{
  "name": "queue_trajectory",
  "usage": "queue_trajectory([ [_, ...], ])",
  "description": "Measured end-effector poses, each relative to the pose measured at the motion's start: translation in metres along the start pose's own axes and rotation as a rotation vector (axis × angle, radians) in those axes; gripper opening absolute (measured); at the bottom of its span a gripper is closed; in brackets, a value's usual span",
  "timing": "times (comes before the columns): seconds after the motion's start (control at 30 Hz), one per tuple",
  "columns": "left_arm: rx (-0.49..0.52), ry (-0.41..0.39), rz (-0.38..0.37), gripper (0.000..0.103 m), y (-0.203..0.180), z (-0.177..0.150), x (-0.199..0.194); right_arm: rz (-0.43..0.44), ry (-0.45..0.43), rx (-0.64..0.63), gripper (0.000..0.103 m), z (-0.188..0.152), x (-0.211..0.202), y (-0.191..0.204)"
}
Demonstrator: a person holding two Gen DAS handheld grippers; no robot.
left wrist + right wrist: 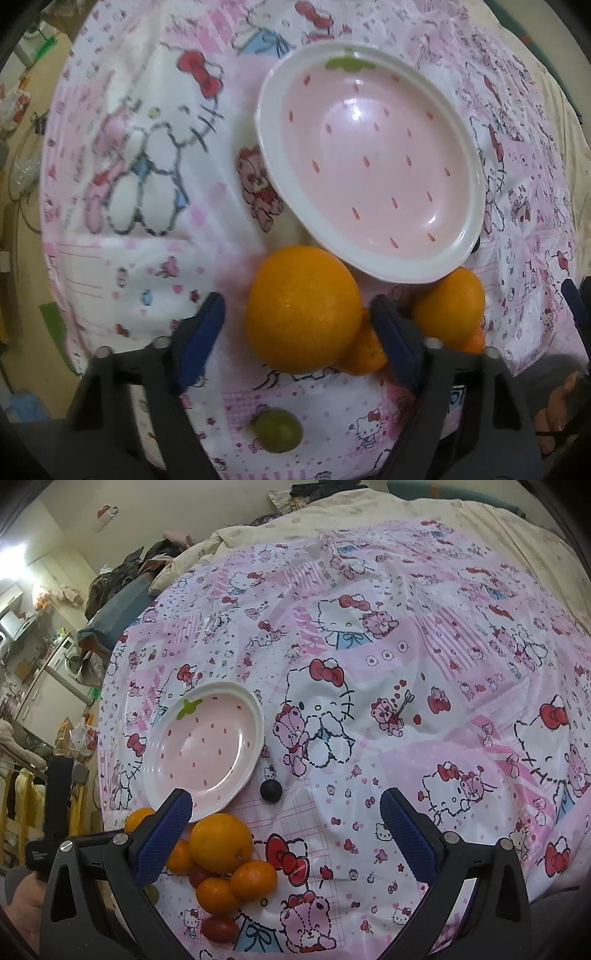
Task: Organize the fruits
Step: 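Lower the left tool onto the large orange and close it, then grasp a small tangerine with the right tool while the left tool lifts the large orange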
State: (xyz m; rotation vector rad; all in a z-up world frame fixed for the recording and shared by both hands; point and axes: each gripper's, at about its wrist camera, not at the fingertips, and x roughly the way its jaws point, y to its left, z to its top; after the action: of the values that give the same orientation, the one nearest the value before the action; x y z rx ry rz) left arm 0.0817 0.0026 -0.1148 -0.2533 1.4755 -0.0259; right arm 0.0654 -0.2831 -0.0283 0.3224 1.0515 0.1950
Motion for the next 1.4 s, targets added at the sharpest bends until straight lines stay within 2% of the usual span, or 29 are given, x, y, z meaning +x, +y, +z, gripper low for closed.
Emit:
queue_trajectory([
  [0.1, 0.007, 0.001, -0.005, 0.055, -0.002, 0.001, 0.001, 0.004, 0.004, 0.006, 0.103, 0.0, 0.002, -0.001],
  [0.13, 0.006, -0.001, 0.006, 0.053, -0.002, 0.0, 0.001, 0.004, 0.003, 0.004, 0.103, 0.001, 0.002, -0.001],
  [0.53, 0.028, -0.025, 0.012, 0.05, -0.005, -0.003, -0.01, -0.005, 0.001, -0.031, 0.103, 0.0, 0.006, 0.007],
  [0.9, 0.051, -0.18, -0.015, 0.05, 0.007, -0.021, -0.077, 0.001, 0.005, -0.036, 0.103, -0.001, 0.005, 0.007],
  [1.03, 0.073, -0.209, -0.004, 0.05, 0.009, -0.026, -0.088, 0.016, 0.024, -0.036, 0.103, -0.001, 0.008, 0.008],
  [1.23, 0.039, -0.229, -0.013, 0.05, 0.016, -0.027, -0.086, 0.063, 0.112, -0.039, 0.103, -0.003, 0.026, 0.013],
  [1.3, 0.02, -0.235, -0.025, 0.05, 0.018, -0.026, -0.085, 0.084, 0.181, -0.069, 0.102, -0.008, 0.039, 0.021],
  [1.4, 0.013, -0.245, -0.034, 0.05, 0.018, -0.025, -0.087, 0.123, 0.282, -0.113, 0.095, -0.017, 0.062, 0.037],
])
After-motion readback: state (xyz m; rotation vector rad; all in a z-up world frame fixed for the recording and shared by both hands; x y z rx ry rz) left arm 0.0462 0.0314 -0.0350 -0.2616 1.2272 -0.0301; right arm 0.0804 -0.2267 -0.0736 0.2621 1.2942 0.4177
